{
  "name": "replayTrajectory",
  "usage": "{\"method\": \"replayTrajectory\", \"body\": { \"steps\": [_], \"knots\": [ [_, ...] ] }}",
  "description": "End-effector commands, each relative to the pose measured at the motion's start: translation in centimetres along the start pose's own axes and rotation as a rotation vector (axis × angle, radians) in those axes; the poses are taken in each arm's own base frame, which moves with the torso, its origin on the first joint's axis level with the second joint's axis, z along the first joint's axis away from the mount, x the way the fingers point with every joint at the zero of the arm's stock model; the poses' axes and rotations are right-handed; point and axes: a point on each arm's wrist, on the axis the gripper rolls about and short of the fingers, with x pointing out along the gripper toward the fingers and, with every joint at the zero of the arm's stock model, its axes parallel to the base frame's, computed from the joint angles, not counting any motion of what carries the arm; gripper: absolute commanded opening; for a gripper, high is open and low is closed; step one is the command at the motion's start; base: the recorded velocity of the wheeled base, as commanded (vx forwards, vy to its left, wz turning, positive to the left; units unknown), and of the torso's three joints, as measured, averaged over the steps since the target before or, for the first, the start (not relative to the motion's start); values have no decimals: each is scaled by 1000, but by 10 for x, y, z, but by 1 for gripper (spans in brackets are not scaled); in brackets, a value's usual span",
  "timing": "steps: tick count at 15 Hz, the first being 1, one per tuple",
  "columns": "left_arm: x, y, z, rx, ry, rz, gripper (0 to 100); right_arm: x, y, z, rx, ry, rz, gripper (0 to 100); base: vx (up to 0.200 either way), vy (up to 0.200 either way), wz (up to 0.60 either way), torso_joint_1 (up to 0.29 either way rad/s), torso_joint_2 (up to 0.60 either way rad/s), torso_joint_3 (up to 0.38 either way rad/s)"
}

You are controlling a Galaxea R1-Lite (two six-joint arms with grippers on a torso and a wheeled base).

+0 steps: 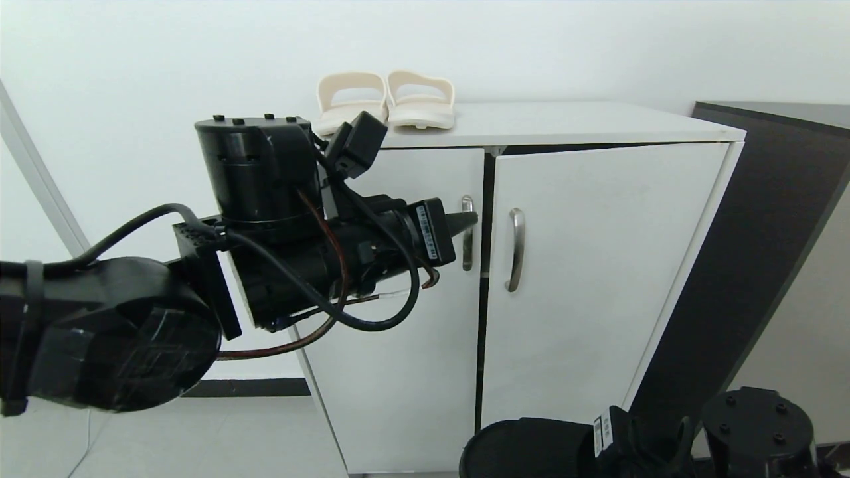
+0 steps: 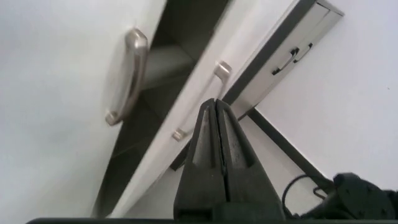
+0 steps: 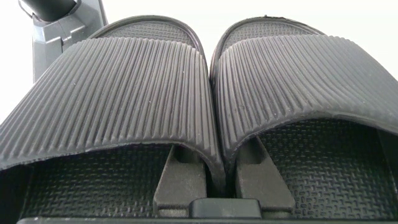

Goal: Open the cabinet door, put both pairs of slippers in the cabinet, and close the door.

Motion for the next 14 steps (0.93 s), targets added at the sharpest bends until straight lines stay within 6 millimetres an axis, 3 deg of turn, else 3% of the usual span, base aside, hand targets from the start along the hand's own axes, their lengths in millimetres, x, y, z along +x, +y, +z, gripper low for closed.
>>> {"method": "replayTrajectory", "body": {
  "steps": [1, 14],
  "knots": [
    [15, 4, 1, 0, -3, 6, 0, 0, 0, 0, 1, 2, 1, 0, 0, 0, 0, 0, 0, 0],
    [57, 16, 15, 6, -46, 11, 0, -1, 3, -5, -24, 19, 10, 0, 0, 0, 0, 0, 0, 0]
  ]
}}
